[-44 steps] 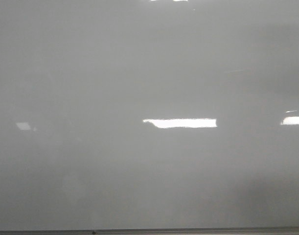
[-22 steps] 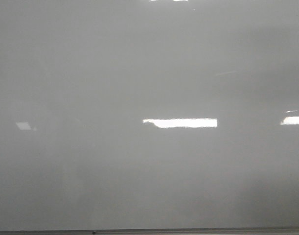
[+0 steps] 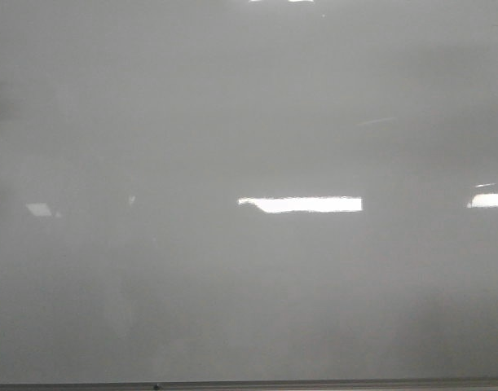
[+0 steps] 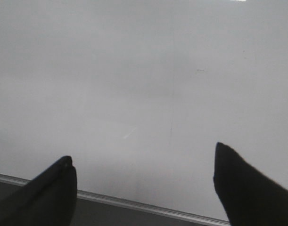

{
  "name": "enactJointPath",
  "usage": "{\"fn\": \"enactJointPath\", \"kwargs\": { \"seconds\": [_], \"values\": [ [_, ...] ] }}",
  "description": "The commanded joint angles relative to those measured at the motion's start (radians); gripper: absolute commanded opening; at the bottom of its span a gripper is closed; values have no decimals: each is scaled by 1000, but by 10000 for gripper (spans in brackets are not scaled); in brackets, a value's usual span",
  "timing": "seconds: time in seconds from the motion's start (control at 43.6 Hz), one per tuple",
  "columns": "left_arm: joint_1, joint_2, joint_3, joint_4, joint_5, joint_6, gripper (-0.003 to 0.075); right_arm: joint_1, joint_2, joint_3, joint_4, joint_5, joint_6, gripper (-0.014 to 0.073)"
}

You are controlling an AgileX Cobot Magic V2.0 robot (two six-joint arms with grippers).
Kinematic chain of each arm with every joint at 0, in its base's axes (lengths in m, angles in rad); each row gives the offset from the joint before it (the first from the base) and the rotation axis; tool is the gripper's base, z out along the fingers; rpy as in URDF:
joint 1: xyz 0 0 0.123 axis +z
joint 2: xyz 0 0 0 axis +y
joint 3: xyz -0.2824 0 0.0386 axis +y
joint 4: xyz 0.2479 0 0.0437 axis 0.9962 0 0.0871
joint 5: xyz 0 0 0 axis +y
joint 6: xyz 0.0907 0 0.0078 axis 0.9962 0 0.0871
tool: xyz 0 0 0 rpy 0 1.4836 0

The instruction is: Write number 7 on whiteboard

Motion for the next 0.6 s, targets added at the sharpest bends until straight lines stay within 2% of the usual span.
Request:
{"fn": "enactJointPath", "kwargs": {
  "seconds": [0.0, 0.183, 0.573],
  "values": [
    [-7, 11, -34, -8, -112, -6, 564, 3, 5, -33, 1, -67, -6, 612],
    [-7, 56, -34, -7, -159, -6, 540, 3, 5, -32, 1, -67, -6, 612],
    [-7, 95, -34, -7, -199, -6, 202, 3, 5, -32, 1, -64, -6, 612]
  ]
}}
